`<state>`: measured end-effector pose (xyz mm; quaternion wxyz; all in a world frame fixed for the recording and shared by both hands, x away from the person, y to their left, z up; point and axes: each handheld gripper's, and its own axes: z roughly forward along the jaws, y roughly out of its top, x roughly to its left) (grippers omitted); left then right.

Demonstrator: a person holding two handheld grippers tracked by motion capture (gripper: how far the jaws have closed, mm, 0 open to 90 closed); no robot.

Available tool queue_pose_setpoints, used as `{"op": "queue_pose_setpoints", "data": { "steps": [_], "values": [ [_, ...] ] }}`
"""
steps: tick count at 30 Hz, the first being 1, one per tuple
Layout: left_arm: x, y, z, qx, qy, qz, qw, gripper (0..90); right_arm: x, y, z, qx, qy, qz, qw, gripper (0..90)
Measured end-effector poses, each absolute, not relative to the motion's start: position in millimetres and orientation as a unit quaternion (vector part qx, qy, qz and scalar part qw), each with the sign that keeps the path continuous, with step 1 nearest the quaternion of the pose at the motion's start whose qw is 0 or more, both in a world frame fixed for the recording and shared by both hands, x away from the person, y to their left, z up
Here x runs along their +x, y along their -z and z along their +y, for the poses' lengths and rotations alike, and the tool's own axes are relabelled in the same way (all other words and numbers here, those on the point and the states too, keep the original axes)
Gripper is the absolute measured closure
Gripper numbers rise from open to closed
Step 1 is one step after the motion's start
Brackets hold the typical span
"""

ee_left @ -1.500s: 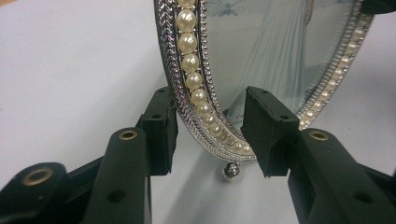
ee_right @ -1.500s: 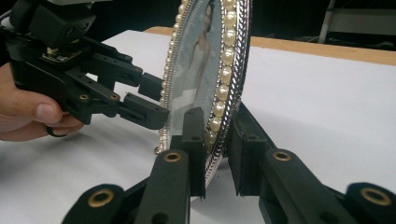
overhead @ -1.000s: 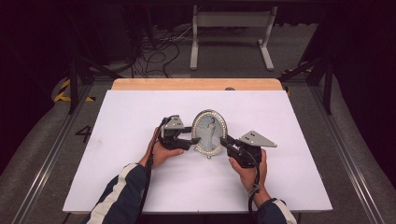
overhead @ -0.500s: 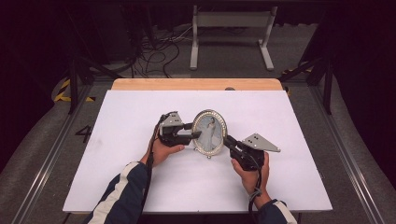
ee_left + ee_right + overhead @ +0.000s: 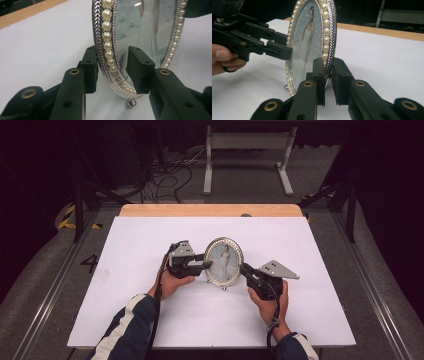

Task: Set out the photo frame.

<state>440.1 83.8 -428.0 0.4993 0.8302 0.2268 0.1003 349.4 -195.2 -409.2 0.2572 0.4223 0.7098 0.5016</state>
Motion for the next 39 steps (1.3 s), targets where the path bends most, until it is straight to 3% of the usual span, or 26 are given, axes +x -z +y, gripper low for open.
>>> {"op": "queue_pose_setpoints", "data": {
  "steps": [39],
  "values": [
    [415.1,428.2,82.4,0.851,-0.127,0.213,0.464,64.9,368.7,410.9,-198.7,0.430,-0.492,0.712,0.256,82.6]
  ]
}}
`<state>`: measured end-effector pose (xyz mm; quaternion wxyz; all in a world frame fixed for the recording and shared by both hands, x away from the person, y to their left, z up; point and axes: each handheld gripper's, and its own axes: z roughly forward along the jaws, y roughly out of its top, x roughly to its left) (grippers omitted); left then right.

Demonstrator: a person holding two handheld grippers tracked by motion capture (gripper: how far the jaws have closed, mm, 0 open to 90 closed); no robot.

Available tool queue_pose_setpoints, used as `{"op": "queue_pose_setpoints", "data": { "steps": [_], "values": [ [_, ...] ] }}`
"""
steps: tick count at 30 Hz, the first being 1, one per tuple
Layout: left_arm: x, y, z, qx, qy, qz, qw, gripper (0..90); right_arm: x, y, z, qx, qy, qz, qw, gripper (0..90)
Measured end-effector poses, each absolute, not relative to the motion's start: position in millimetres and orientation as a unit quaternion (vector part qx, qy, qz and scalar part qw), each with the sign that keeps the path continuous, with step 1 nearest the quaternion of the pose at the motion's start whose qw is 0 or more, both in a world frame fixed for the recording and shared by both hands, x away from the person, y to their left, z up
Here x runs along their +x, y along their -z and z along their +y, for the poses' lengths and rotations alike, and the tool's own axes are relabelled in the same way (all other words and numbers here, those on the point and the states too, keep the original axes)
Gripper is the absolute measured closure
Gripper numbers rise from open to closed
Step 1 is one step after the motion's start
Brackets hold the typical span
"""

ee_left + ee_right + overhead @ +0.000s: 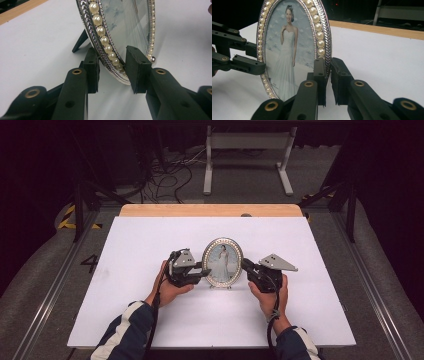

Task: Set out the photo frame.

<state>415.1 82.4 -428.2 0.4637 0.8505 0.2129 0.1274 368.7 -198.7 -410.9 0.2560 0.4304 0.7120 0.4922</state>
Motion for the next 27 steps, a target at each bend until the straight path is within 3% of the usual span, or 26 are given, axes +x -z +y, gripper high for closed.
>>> {"op": "queue_pose_setpoints", "data": {
  "steps": [27],
  "values": [
    [413.2,431.6,83.8,0.849,-0.139,0.214,0.463,63.8,365.4,417.3,-196.0,0.414,-0.469,0.734,0.265,80.7]
  ]
}}
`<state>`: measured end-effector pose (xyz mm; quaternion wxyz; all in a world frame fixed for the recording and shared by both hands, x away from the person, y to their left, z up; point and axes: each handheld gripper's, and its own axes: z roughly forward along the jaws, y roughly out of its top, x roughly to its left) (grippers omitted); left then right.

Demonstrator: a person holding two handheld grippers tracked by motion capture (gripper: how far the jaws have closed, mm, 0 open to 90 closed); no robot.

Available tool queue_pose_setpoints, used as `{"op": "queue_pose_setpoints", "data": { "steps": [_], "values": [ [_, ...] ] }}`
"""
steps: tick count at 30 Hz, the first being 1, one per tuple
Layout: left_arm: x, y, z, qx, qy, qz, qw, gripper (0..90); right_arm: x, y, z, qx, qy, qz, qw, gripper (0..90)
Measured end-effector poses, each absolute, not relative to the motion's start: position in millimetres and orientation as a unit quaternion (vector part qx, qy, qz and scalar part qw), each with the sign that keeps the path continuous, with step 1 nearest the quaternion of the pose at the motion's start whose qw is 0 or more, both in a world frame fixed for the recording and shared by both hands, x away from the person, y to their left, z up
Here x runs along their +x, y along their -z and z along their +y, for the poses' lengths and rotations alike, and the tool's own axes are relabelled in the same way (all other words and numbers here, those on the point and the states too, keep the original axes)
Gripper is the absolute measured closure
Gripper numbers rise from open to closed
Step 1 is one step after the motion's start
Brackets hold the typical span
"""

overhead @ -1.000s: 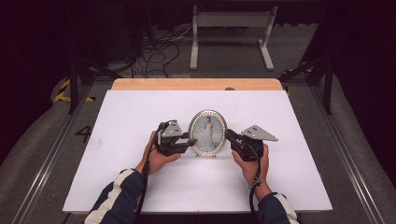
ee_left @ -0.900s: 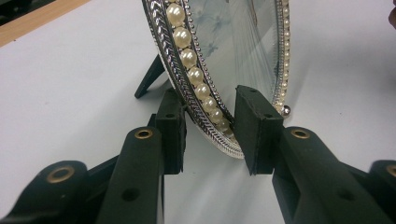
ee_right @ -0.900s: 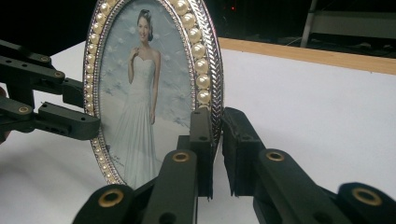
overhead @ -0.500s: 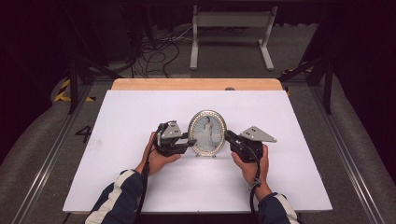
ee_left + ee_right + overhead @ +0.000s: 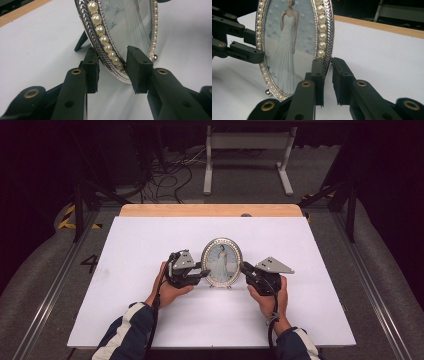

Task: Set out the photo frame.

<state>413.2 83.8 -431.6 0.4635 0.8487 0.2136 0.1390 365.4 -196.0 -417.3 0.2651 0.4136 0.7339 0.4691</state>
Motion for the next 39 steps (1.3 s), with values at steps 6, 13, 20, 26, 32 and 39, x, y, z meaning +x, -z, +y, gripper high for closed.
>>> {"op": "queue_pose_setpoints", "data": {
  "steps": [6,13,20,26,32,39],
  "values": [
    [412.9,430.9,84.6,0.848,-0.141,0.213,0.464,63.0,365.4,417.2,-196.1,0.411,-0.465,0.737,0.267,79.9],
    [411.3,427.1,90.6,0.845,-0.148,0.214,0.466,62.3,364.9,416.9,-196.4,0.403,-0.456,0.746,0.271,77.6],
    [408.3,423.8,93.1,0.847,-0.161,0.206,0.463,60.9,364.0,415.1,-195.8,0.392,-0.440,0.759,0.278,74.3],
    [405.5,421.8,94.6,0.849,-0.171,0.203,0.457,57.8,364.5,414.1,-198.7,0.384,-0.436,0.766,0.274,70.0],
    [403.1,419.7,94.9,0.854,-0.180,0.197,0.446,47.0,363.9,411.2,-200.3,0.381,-0.432,0.768,0.279,65.3],
    [399.5,417.3,98.7,0.858,-0.187,0.196,0.437,36.2,361.2,409.2,-201.2,0.365,-0.418,0.780,0.290,55.0]
  ]
}}
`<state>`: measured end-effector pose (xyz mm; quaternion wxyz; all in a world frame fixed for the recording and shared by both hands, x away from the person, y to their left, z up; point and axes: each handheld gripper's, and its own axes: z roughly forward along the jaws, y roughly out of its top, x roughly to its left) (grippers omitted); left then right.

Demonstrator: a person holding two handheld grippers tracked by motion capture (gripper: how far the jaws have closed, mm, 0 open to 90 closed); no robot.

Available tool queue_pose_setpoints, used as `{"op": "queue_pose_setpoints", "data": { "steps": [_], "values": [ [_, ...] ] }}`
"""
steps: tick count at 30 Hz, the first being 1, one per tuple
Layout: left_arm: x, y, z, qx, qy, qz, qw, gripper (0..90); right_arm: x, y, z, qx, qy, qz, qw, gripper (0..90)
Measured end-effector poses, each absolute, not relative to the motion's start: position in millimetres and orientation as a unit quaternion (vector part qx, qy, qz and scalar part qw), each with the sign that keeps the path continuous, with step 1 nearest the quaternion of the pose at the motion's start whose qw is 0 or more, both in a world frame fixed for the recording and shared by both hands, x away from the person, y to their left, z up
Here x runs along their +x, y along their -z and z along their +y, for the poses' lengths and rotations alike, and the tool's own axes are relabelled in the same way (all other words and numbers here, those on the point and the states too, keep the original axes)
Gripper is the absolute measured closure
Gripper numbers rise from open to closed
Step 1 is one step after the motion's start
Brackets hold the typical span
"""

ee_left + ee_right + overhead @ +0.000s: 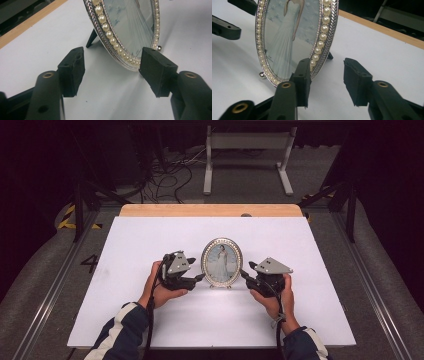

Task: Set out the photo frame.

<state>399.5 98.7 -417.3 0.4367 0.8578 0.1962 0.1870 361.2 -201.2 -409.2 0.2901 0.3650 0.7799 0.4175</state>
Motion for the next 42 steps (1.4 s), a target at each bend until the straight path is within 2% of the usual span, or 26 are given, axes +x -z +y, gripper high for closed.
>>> {"op": "queue_pose_setpoints", "data": {
  "steps": [9,15,28,42],
  "values": [
    [390.5,416.0,109.8,0.860,-0.212,0.204,0.417,24.3,359.1,409.2,-202.9,0.360,-0.405,0.787,0.294,43.5],
    [383.7,416.7,117.7,0.860,-0.220,0.206,0.412,19.9,353.8,409.9,-202.1,0.348,-0.393,0.797,0.299,35.7],
    [369.5,418.0,138.3,0.863,-0.232,0.205,0.400,16.5,343.7,412.9,-209.1,0.337,-0.380,0.805,0.308,30.8],
    [359.0,424.0,153.5,0.869,-0.242,0.201,0.381,15.6,336.0,415.5,-222.9,0.339,-0.365,0.805,0.323,29.5]
  ]
}}
